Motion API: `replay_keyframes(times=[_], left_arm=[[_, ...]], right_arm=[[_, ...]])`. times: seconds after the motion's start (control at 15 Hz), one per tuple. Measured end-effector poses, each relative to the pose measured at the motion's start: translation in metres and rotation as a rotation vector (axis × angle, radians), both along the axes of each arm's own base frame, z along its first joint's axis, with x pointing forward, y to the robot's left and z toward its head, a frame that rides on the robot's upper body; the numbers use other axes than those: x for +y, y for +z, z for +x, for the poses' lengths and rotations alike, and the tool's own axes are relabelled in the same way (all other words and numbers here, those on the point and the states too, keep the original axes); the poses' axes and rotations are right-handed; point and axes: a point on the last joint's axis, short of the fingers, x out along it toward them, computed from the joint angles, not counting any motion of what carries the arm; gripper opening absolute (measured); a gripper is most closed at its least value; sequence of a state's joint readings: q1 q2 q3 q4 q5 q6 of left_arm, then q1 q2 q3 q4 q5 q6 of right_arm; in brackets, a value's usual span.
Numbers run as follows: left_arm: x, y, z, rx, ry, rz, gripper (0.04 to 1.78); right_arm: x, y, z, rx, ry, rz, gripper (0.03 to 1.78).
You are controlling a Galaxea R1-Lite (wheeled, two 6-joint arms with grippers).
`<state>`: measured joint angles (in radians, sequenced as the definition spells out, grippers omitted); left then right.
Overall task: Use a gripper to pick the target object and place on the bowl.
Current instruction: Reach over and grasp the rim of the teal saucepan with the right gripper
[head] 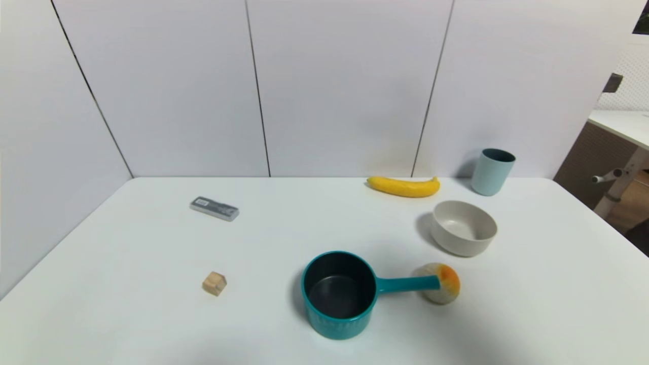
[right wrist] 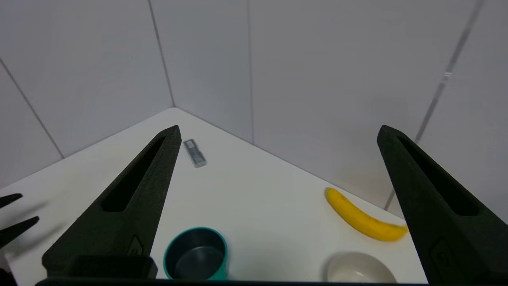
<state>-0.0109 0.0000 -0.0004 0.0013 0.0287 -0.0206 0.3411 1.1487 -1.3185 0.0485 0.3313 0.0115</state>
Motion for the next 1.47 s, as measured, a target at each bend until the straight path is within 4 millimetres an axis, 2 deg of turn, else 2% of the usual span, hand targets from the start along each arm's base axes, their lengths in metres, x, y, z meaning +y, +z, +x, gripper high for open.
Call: replay_keyframes(times=[0.13, 0.27, 0.47, 0.67, 1.0, 1.33, 1.47], left_arm=[[0.000, 0.000, 0.000, 0.000, 0.000, 0.000, 1.69], [0.000, 0.000, 0.000, 0.000, 0.000, 0.000, 1.69], [0.000, 0.000, 0.000, 0.000, 0.000, 0.000, 1.69], [0.000, 0.000, 0.000, 0.000, -0.001, 0.000, 1.69], [0.000, 0.000, 0.000, 0.000, 0.000, 0.000, 1.69], [0.000, 0.000, 0.000, 0.000, 0.000, 0.000, 1.69], [0.000, 0.000, 0.000, 0.000, 0.000, 0.000, 1.69]], right_arm=[[0.028, 0.012, 0.033, 0.000, 0.089, -0.016, 1.71], [0.062, 0.007, 0.062, 0.044, 0.171, -0.044, 1.71], [0.108, -0.022, 0.092, 0.166, 0.266, -0.124, 1.71], [0.141, -0.050, 0.110, 0.215, 0.320, -0.217, 1.71], [0.165, -0.097, 0.134, 0.265, 0.330, -0.361, 1.71], [0.173, -0.165, 0.138, 0.445, 0.289, -0.490, 1.71], [0.174, -0.185, 0.139, 0.488, 0.257, -0.527, 1.71]])
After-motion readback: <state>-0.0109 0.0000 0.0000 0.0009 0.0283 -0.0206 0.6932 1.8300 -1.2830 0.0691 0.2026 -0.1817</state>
